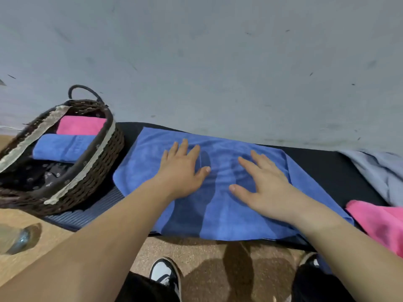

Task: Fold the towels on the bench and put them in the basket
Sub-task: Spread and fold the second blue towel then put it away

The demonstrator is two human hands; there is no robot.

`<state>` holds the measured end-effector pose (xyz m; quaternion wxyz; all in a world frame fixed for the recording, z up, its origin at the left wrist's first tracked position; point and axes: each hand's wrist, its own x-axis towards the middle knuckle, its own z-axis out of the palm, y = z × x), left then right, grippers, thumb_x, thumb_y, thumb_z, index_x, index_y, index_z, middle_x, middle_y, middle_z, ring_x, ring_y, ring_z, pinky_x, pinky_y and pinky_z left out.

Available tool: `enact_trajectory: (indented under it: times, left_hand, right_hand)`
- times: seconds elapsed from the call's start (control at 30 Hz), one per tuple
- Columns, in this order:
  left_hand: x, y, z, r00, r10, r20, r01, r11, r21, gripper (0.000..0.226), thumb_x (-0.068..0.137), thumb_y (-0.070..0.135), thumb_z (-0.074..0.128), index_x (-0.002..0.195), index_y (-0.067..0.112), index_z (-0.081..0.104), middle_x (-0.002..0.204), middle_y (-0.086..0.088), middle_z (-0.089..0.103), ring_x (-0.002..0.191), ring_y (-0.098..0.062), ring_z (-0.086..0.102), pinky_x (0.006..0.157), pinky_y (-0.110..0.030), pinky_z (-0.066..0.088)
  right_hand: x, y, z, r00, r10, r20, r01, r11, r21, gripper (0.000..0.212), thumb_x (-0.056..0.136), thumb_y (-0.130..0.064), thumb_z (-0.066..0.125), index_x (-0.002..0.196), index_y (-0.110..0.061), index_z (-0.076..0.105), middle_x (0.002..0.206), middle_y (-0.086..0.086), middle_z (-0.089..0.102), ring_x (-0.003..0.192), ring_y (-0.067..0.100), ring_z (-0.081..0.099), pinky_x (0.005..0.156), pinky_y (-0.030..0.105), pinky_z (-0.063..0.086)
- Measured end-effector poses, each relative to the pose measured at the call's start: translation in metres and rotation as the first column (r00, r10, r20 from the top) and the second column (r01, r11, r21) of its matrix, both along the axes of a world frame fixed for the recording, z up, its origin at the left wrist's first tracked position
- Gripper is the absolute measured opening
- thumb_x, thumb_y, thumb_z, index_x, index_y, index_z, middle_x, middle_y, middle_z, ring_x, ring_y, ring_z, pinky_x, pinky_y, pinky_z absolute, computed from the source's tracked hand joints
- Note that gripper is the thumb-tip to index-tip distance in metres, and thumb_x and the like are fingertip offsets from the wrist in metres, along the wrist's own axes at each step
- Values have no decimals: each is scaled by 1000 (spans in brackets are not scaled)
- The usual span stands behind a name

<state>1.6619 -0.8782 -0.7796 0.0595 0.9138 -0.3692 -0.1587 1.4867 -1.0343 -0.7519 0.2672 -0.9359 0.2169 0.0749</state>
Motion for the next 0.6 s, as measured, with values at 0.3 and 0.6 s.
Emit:
enact_trajectory:
  times: [0.3,0.6]
  left_hand:
    - [-111,-115,10,864,-503,-10,481,832,-277,50,96,32,62,143,15,56,153,-13,46,145,-29,38,115,-43,37]
    - [-156,-168,0,800,-598,-48,592,800,-102,25,97,23,57,119,25,69,130,8,58,120,-17,55,89,-42,53]
  right_hand:
    - [-118,-103,12,913,-376,-159,364,926,-99,71,87,-47,72,146,-15,48,127,8,54,117,27,54,91,31,42]
    - [-173,-154,-18,846,-527,-81,514,846,-146,42,94,-41,62,129,-17,63,119,12,60,116,30,57,96,35,47]
